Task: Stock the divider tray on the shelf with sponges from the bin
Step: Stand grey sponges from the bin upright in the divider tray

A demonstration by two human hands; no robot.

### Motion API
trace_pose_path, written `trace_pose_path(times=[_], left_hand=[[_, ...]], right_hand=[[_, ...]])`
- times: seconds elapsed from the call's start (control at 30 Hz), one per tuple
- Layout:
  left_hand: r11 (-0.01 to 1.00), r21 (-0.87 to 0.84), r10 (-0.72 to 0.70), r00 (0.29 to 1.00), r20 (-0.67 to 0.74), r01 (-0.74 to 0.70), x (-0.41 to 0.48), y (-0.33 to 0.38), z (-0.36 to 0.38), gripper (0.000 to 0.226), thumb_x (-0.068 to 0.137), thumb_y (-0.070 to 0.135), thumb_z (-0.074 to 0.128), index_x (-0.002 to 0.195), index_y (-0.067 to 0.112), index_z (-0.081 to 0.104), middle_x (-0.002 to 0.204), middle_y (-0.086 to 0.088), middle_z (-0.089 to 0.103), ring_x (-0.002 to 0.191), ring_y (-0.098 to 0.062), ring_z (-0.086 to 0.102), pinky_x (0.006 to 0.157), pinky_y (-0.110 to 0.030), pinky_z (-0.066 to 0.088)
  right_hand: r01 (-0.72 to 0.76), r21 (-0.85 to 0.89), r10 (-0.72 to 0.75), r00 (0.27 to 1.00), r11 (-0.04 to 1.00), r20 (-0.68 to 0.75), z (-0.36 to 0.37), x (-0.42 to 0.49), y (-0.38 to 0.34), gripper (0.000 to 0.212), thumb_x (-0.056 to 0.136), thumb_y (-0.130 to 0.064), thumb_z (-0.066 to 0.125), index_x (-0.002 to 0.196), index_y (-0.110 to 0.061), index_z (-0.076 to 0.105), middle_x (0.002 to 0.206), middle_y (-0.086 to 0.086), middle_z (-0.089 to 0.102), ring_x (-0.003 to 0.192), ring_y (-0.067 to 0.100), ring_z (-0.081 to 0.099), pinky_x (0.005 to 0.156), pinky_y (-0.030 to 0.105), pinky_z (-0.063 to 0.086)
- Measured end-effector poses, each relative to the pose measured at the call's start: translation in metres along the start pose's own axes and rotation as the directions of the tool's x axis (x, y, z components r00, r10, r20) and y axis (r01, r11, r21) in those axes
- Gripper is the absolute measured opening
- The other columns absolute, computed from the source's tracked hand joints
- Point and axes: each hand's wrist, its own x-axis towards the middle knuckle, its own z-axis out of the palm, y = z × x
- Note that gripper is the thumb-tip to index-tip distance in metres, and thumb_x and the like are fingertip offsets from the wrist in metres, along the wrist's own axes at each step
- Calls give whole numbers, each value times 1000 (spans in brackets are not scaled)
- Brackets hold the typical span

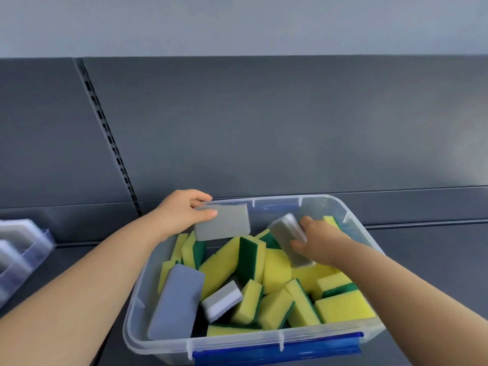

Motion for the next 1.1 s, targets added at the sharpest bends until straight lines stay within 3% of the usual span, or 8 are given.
trace_pose_path(times=[0.13, 0.3, 0.37, 0.5, 0.67, 0.77, 0.97, 1.1], left_hand=[[871, -477, -88, 993, 83, 118, -14, 16, 14, 47, 83, 15, 69, 126, 10, 53, 114, -8, 62, 104, -19, 62, 88, -36, 53], [785, -594, -46, 973, 227, 176, -29, 37, 41, 44, 85, 5, 64, 127, 9, 49, 112, -9, 62, 98, -19, 66, 80, -34, 56], [822, -542, -41, 966, 255, 178, -29, 39, 47, 58, 84, 7, 67, 133, 21, 40, 112, -8, 61, 99, -18, 65, 81, -36, 56], [947, -315, 10, 980, 198, 54, -27, 40, 53, 96, 79, 17, 72, 134, 61, 7, 111, 2, 63, 103, -15, 61, 89, -37, 51], [985, -143, 109, 990, 87, -96, -25, 46, 62, 47, 80, 29, 72, 116, 41, 46, 110, 8, 56, 99, -11, 58, 85, -37, 53], [987, -103, 118, 993, -16, -119, -25, 52, 68, 29, 78, 33, 73, 101, 32, 55, 104, 11, 60, 95, -6, 58, 77, -27, 52], [994, -30, 102, 990, -98, -106, -28, 62, 79, 24, 71, 34, 78, 86, 30, 59, 90, 12, 67, 88, -7, 62, 80, -34, 51], [990, 92, 122, 985, -119, -111, -40, 73, 82, 25, 73, 33, 77, 88, 35, 58, 92, 18, 64, 89, -2, 60, 78, -26, 49]], right_hand=[[56, 389, -18, 995, 920, -100, -9, -2, -1, 41, 86, -33, 59, 118, -19, 38, 100, 2, 55, 87, 21, 57, 69, 33, 52], [155, 764, -100, 988, 627, -118, -11, -8, -7, 61, 88, -20, 59, 135, -37, 25, 111, 1, 53, 96, 22, 60, 70, 38, 59], [185, 783, -124, 983, 594, -139, -14, -11, -5, 66, 89, -17, 57, 136, -46, 21, 108, -4, 53, 95, 21, 61, 70, 36, 59], [236, 644, -158, 971, 728, -178, -14, -12, 3, 55, 85, -23, 61, 128, -46, 34, 105, -7, 53, 93, 17, 61, 80, 41, 56], [251, 588, -149, 965, 769, -217, -12, -16, 7, 38, 82, -28, 66, 114, -34, 46, 106, -5, 58, 92, 13, 59, 81, 33, 52], [231, 579, -110, 965, 782, -236, -12, -16, 12, 30, 80, -32, 68, 104, -31, 50, 102, -9, 59, 92, 13, 59, 81, 35, 53], [221, 605, -68, 962, 765, -265, -11, -20, 27, 27, 79, -29, 70, 98, -23, 52, 99, -6, 59, 87, 12, 59, 56, 11, 44], [233, 581, -83, 958, 780, -273, -10, -23, 39, 27, 79, -31, 71, 95, -27, 49, 97, -6, 59, 84, 10, 57, 59, 11, 42]])
